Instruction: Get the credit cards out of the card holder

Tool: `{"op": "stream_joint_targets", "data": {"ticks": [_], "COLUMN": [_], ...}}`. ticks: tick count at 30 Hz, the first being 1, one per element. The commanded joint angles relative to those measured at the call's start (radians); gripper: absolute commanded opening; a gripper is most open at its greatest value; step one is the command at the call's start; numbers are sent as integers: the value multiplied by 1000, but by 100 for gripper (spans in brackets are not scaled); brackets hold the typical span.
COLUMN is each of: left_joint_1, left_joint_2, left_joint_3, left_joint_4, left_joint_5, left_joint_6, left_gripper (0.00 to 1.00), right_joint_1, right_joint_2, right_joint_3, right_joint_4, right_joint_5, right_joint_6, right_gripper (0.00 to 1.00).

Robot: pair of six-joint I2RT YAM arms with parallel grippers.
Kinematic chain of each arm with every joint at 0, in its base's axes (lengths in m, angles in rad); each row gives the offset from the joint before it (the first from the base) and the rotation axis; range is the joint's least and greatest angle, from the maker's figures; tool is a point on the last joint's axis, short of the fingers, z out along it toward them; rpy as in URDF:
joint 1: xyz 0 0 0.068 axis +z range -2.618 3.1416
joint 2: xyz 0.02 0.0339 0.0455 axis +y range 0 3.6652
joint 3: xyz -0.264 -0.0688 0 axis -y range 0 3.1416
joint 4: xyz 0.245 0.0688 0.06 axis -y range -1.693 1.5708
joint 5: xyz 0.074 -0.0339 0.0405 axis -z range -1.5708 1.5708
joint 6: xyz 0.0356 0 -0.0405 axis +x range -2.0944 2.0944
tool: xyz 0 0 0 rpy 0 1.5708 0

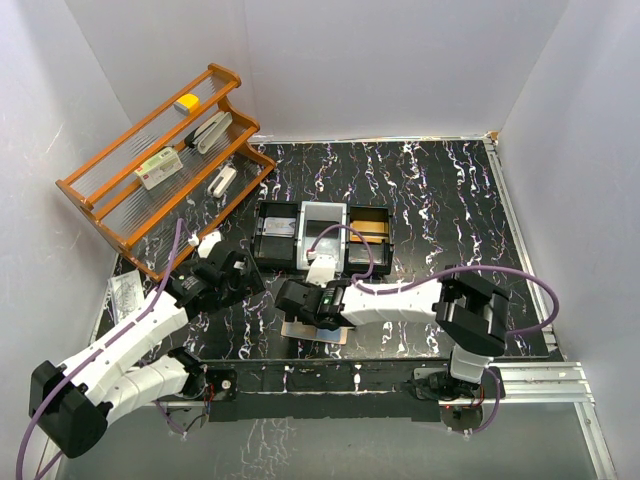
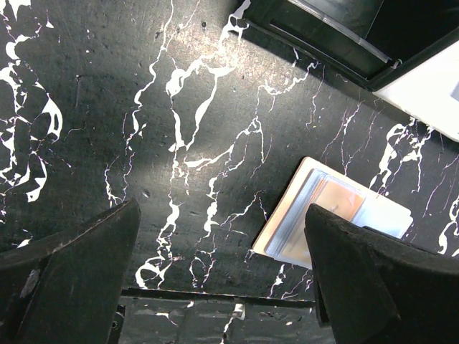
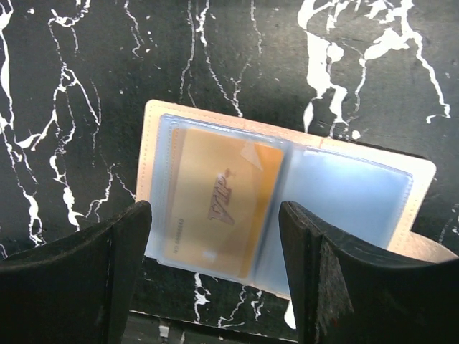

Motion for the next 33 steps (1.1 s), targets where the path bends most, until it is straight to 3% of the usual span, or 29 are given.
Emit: {"op": "stream_joint_targets", "data": {"ticks": [1,10,22,30,33], "left_joint_1": [4,4,4,4,4], "left_joint_2": [-4,-29,-5,1,13], "left_joint_3": [11,-4,-1,-22,-24], "left_joint_4": [-18,-21,-7,36,49], "left_joint_5": [-23,-23,-10,40,58], "left_joint_6": [0,-7,10,28,44], "left_gripper": [99,99,99,99,99], "right_joint_1": [2,2,-2,-24,-40], "right_joint_2": [20,98,137,8,-34], "right_joint_3": [82,134,83,-60,-107], "right_joint_4": [-10,-98,-88,151,216], "right_joint_5": [24,44,20,-69,-111], "right_joint_6": [-17,4,33,-21,-34], "right_gripper": [70,69,59,43,42]}}
